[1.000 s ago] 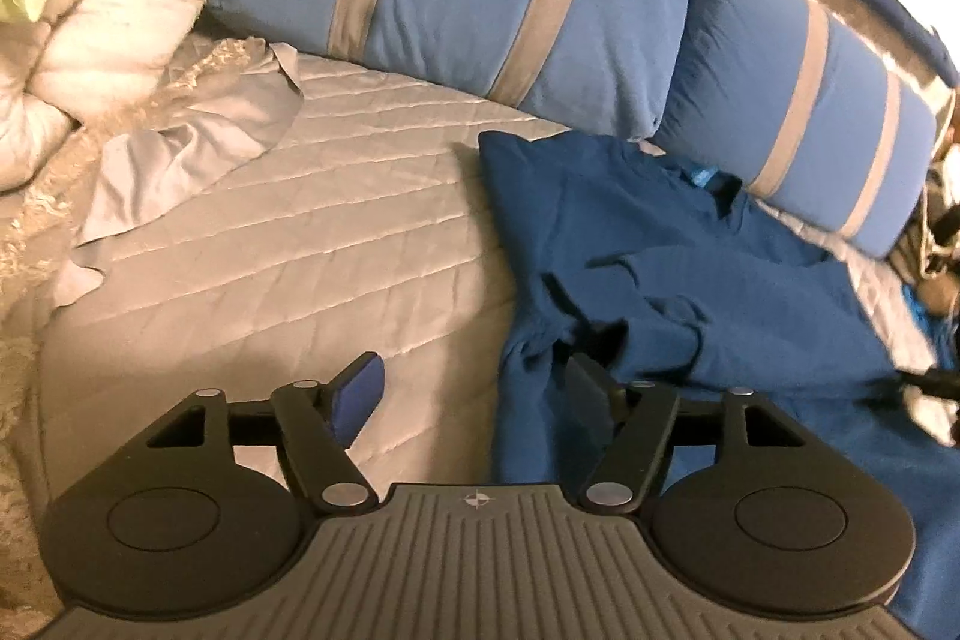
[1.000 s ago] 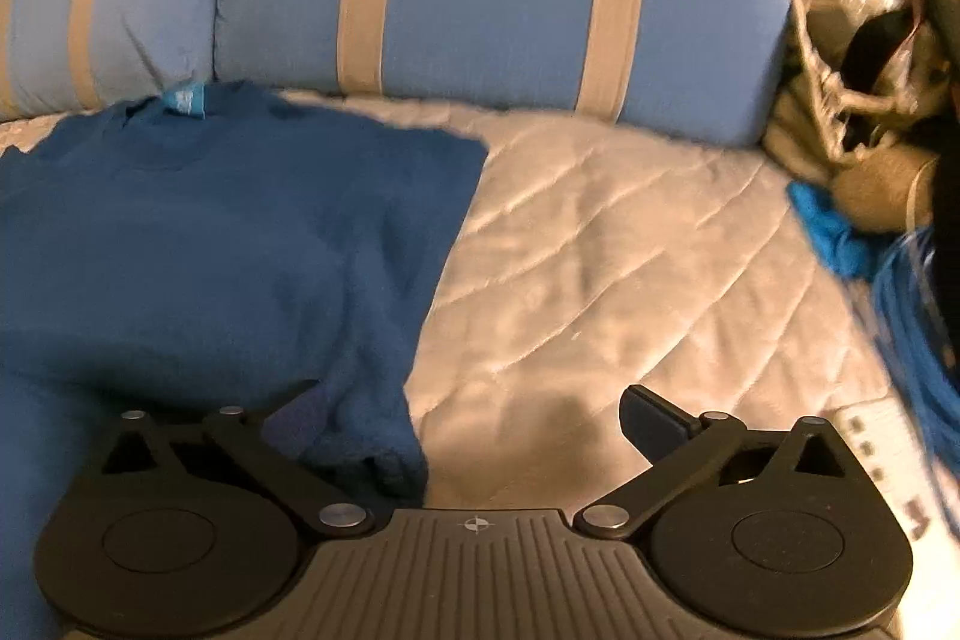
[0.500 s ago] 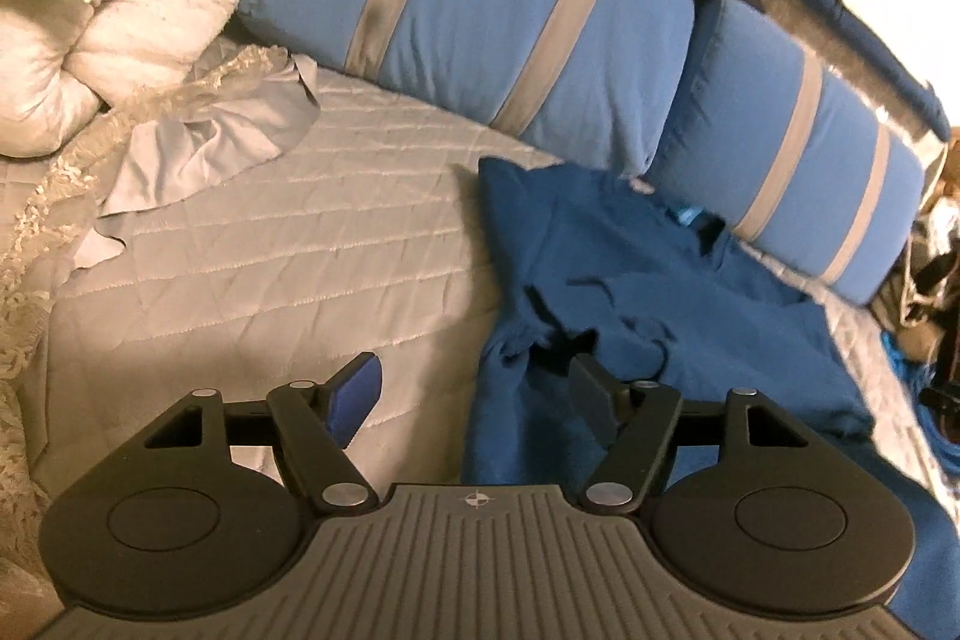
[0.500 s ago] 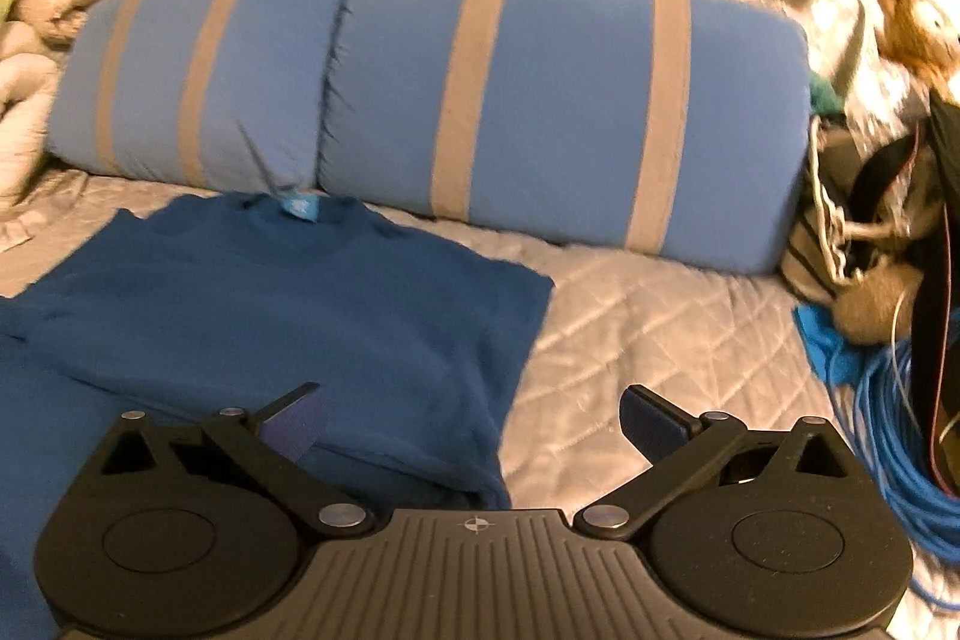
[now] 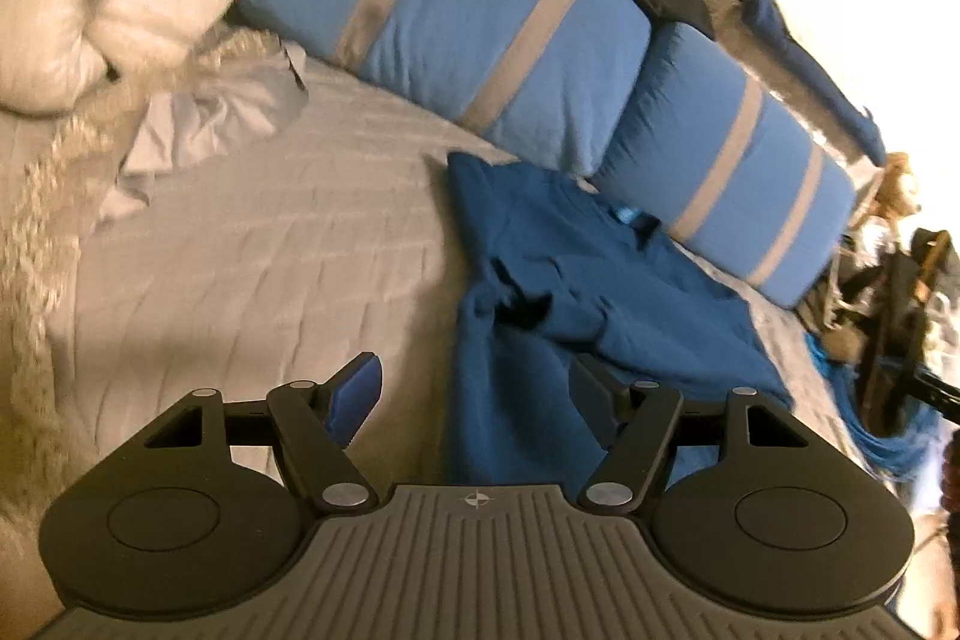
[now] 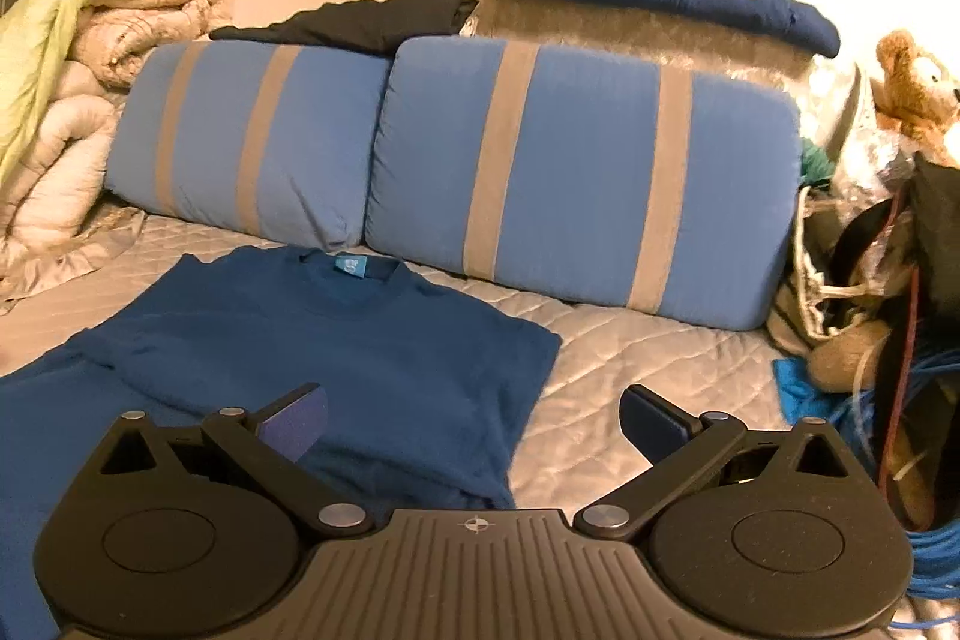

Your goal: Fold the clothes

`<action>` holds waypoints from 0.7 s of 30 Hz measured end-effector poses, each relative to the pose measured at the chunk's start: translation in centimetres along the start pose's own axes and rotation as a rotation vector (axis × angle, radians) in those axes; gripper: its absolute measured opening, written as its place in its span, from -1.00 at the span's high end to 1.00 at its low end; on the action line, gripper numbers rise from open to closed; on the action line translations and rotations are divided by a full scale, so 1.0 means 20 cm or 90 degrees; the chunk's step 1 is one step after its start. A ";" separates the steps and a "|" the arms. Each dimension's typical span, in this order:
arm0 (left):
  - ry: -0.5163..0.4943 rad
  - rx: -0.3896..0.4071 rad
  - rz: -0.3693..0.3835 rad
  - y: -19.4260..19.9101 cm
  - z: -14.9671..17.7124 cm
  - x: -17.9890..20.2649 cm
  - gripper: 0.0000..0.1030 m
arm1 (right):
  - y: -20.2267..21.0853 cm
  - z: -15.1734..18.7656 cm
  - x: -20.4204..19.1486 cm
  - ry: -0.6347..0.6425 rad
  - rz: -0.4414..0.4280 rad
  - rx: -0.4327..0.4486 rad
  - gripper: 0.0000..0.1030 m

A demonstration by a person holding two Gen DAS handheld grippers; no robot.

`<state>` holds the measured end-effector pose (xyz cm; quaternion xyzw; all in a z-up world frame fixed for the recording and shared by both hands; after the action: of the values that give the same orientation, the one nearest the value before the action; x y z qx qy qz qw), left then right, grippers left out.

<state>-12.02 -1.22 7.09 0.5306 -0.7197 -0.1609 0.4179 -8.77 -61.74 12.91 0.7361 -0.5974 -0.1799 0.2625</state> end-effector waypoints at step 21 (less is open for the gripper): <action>0.128 -0.176 0.338 0.00 0.60 -0.11 0.23 | 0.29 0.46 0.30 -0.180 -0.028 -0.065 -0.99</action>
<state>-21.15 -1.76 -1.03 0.2756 -0.7596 -0.0893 0.5823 -17.38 -69.96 9.42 0.7020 -0.6024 -0.3172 0.2090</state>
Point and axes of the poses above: each gripper's, at about its wrist camera, not at the fingertips, and y roughly against the way its jaws point, x to its right, z to its underside, the point moved 7 cm from there along -y, roughly the way its jaws point, and after that the axes turned 9 degrees about -x, right-handed, at the moved point
